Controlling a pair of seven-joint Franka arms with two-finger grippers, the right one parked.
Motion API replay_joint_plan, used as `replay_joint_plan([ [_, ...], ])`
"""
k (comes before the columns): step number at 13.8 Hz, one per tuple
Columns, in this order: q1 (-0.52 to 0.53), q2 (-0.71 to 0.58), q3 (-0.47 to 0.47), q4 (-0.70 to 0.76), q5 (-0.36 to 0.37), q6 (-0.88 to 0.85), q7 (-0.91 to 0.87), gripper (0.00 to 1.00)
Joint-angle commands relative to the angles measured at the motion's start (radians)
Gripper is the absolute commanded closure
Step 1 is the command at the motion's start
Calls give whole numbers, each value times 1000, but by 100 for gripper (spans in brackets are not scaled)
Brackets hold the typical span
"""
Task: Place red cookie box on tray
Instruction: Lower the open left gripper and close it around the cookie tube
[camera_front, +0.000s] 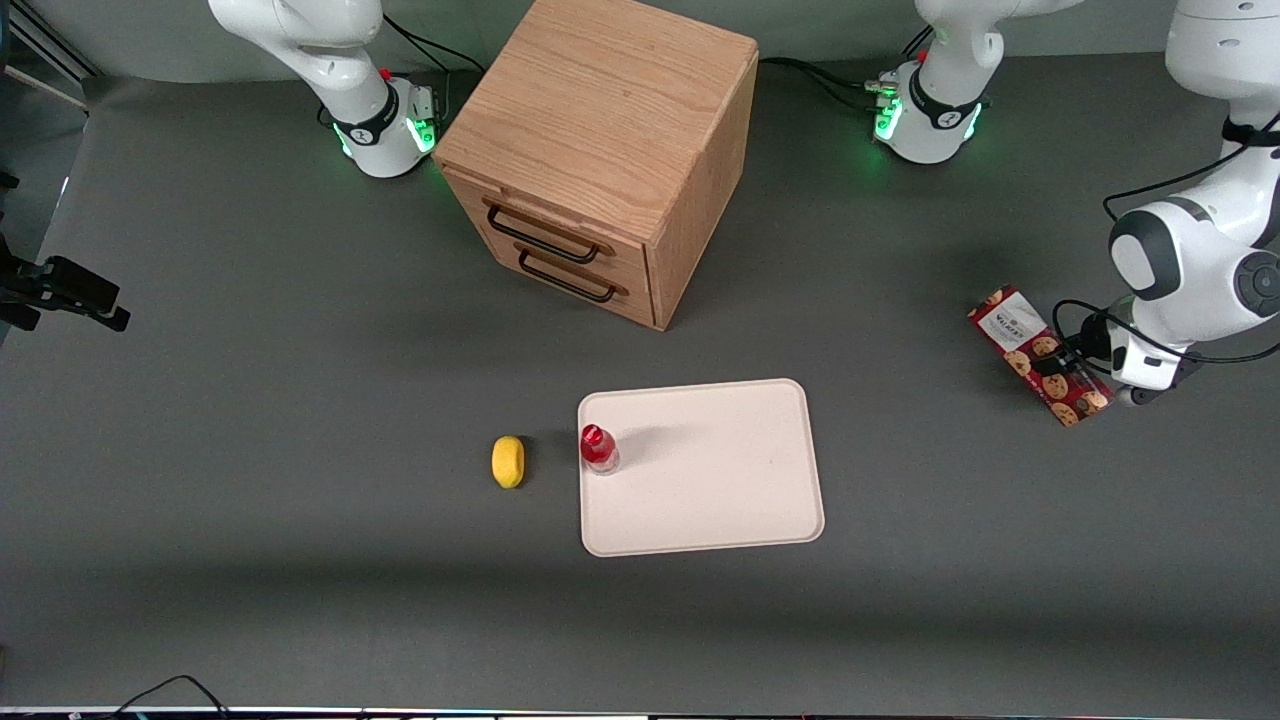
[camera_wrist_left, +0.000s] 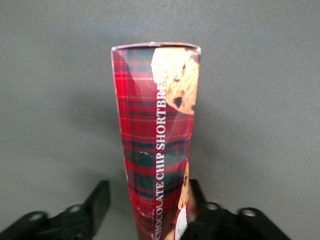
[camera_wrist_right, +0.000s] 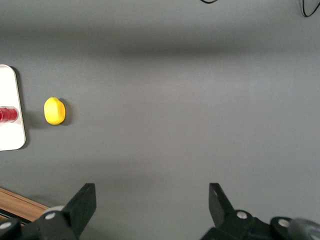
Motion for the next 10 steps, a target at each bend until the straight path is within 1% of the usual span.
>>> replay_joint_plan([
  [1,-19,-3,3,-5,-18,-8,-20,100],
  [5,-23,-11,-14,14,-19,-34,-8,100],
  [7,-25,-16,-41,117,-19,-163,-6,100],
  [8,-31,-16,-67,186,-19,-242,0,100],
  [10,-35,-13,-131,303,-10,-328,-18,100],
])
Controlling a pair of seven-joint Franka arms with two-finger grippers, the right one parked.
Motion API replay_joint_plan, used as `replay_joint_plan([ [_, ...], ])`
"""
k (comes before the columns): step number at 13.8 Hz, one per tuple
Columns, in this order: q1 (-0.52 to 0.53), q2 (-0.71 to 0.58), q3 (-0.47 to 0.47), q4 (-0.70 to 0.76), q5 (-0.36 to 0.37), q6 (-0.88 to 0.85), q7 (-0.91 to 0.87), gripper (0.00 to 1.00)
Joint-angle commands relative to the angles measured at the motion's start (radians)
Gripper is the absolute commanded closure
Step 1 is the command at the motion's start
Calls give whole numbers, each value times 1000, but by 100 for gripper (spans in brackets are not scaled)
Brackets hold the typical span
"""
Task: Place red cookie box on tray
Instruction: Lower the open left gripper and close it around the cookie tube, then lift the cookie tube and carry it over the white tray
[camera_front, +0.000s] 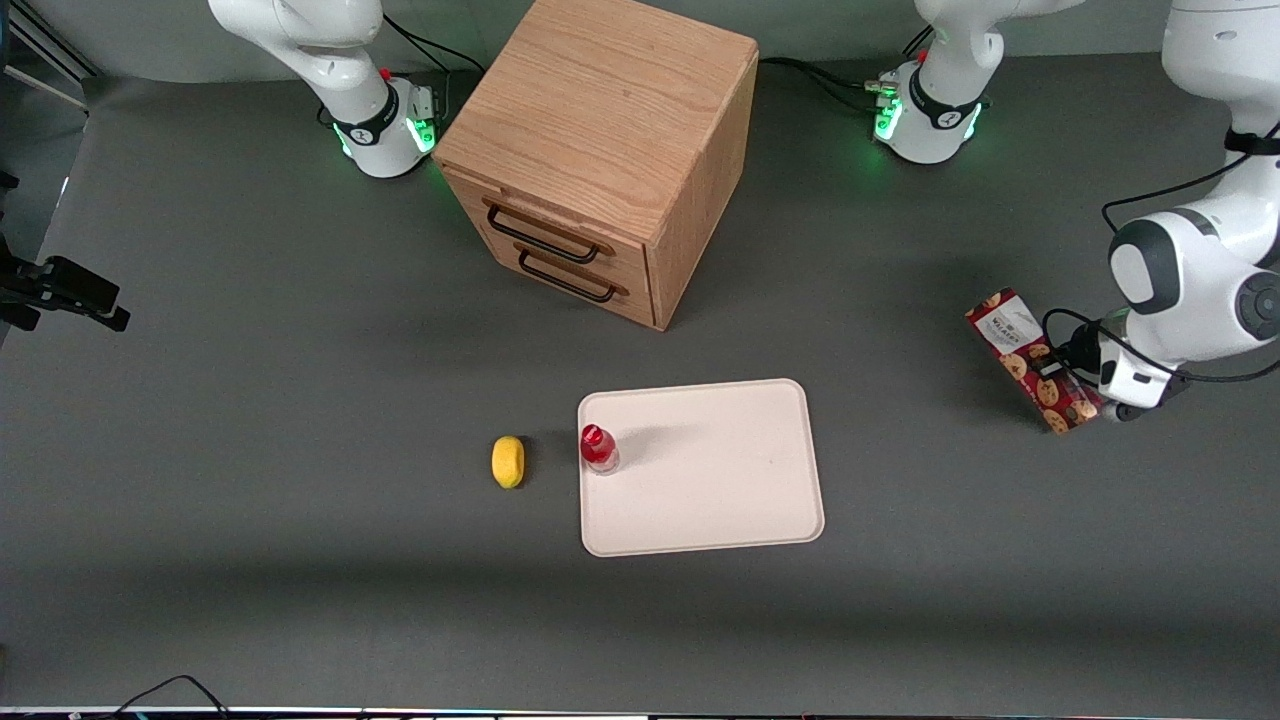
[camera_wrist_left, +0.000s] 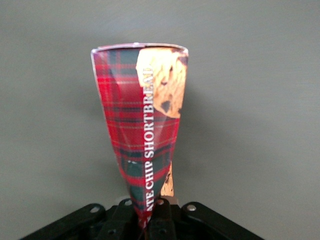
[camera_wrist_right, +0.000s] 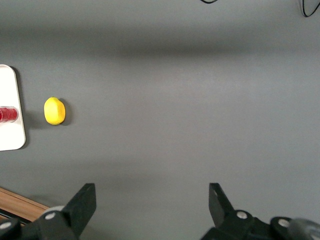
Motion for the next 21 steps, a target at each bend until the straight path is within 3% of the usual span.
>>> replay_joint_plan([
  [1,-19,-1,-74,174,6,-140,-15,100],
  [4,-27,54,-173,358,21,-218,-25,100],
  [9,-64,213,-388,631,209,-308,-212,100],
  [12,-117,333,-408,753,211,-291,-226,100],
  [15,-171,430,-408,768,222,-208,-284,100],
  [21,-255,516,-410,759,354,-164,-455,100],
])
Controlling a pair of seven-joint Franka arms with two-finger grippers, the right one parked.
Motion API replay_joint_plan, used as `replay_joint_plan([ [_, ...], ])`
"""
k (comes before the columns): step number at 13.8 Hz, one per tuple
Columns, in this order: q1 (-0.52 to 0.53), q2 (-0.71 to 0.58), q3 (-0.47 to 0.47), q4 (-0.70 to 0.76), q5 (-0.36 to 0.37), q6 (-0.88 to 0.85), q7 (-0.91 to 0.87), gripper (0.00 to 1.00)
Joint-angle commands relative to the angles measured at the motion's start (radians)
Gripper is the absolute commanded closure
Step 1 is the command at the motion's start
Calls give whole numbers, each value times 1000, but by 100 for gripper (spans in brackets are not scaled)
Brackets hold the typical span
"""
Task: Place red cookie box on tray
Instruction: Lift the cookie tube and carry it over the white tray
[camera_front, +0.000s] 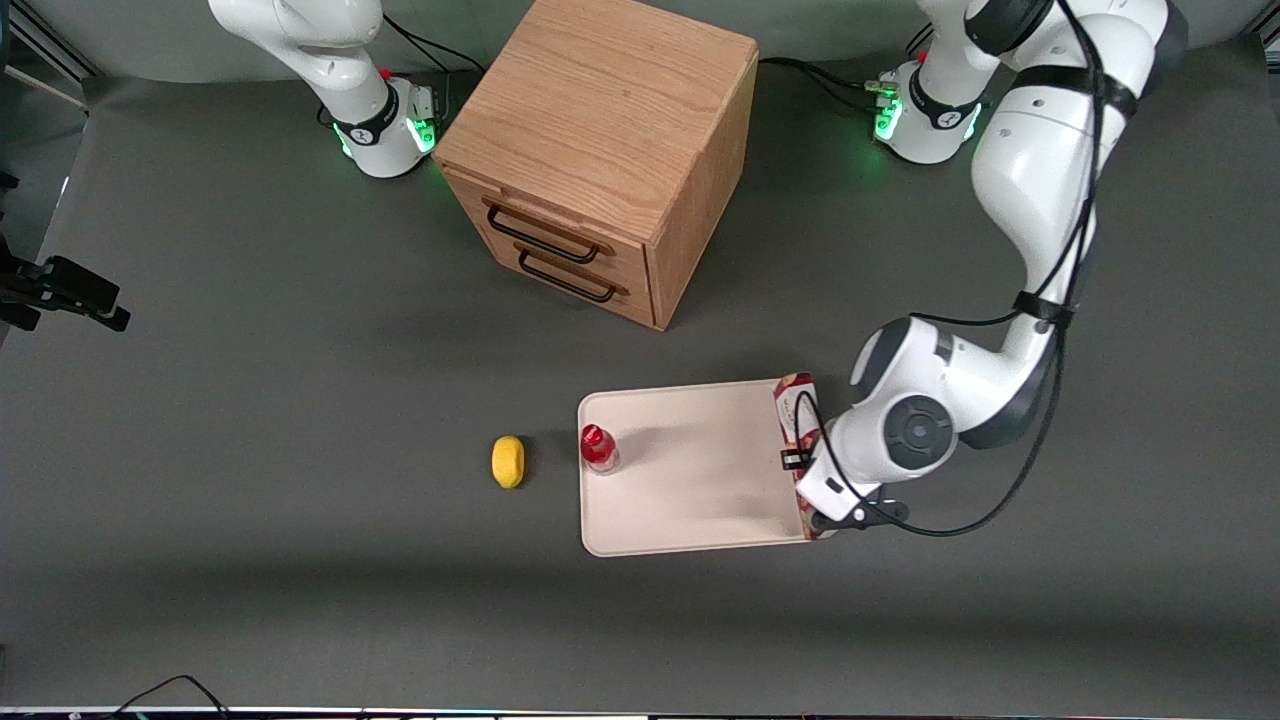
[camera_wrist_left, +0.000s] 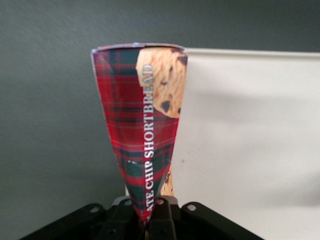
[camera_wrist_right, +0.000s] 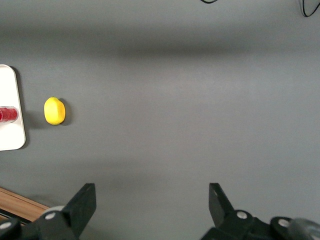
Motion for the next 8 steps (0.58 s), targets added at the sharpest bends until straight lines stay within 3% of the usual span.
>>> replay_joint_plan([
  [1,-21,13,2,18,53,1,-58,100],
  [6,-21,18,2,-71,55,146,-55,100],
  [7,-20,18,4,-71,55,146,-55,90],
  [8,-20,15,4,-70,55,143,-58,46],
])
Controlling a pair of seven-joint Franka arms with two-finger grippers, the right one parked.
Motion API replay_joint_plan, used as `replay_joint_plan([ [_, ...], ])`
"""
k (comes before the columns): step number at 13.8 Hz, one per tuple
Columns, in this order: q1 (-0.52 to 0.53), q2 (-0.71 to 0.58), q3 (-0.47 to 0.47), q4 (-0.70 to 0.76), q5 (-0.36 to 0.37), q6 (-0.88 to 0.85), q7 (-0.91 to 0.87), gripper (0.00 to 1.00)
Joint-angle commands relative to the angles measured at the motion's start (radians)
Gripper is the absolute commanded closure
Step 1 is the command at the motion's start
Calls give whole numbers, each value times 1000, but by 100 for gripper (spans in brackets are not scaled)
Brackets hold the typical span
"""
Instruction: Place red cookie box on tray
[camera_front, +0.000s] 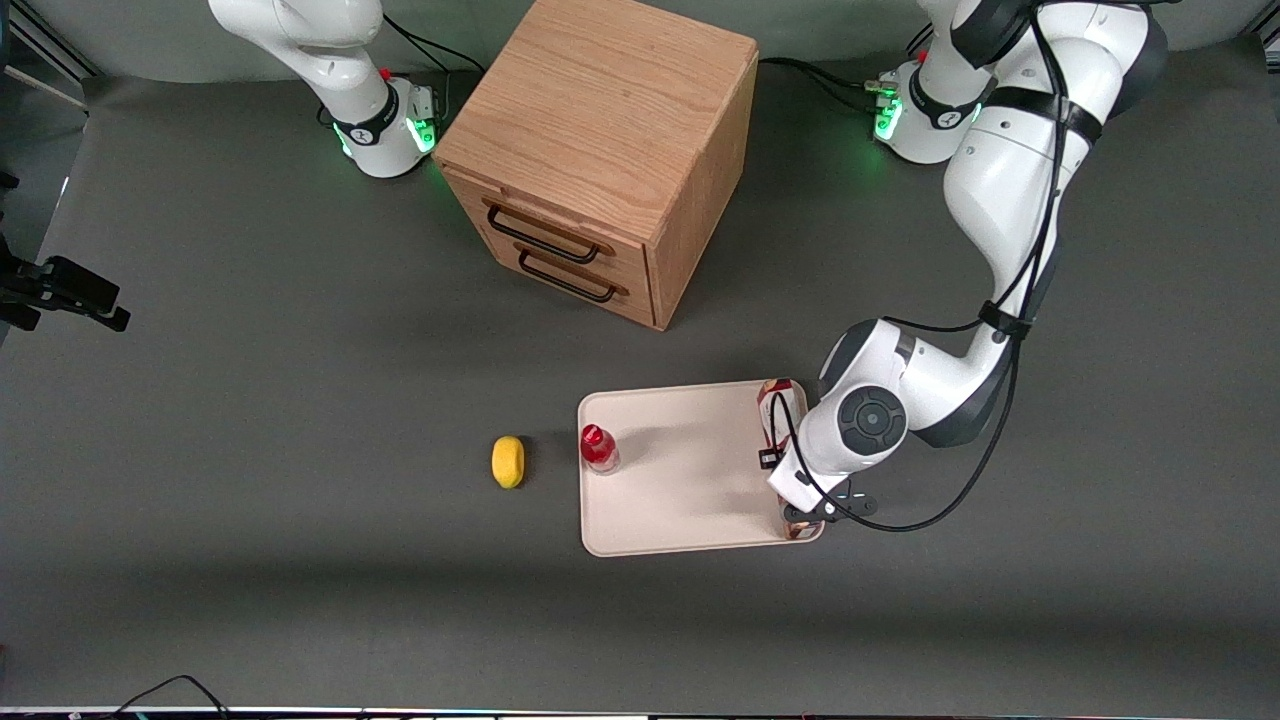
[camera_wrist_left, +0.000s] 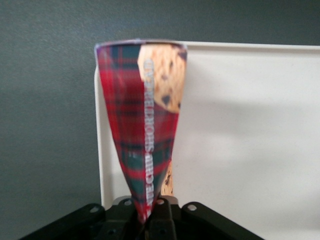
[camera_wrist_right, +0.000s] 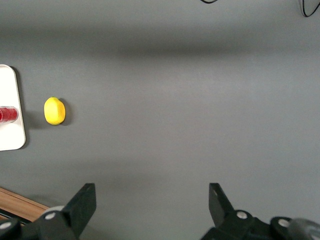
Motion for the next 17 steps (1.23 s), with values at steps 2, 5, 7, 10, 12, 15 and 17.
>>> replay_joint_plan([
  [2,-3,-22,2,-19,23,10,-21,0],
  [5,7,-56,1,-19,11,4,-20,0],
  [7,22,-123,-1,-38,-39,-12,-15,0],
  [10,54,-265,-1,-117,-127,-22,-10,0],
  [12,80,-358,-1,-144,-127,-100,-9,0],
  [15,157,-485,1,-156,-124,-273,81,0],
  [17,218,-572,31,-159,-123,-404,274,0],
])
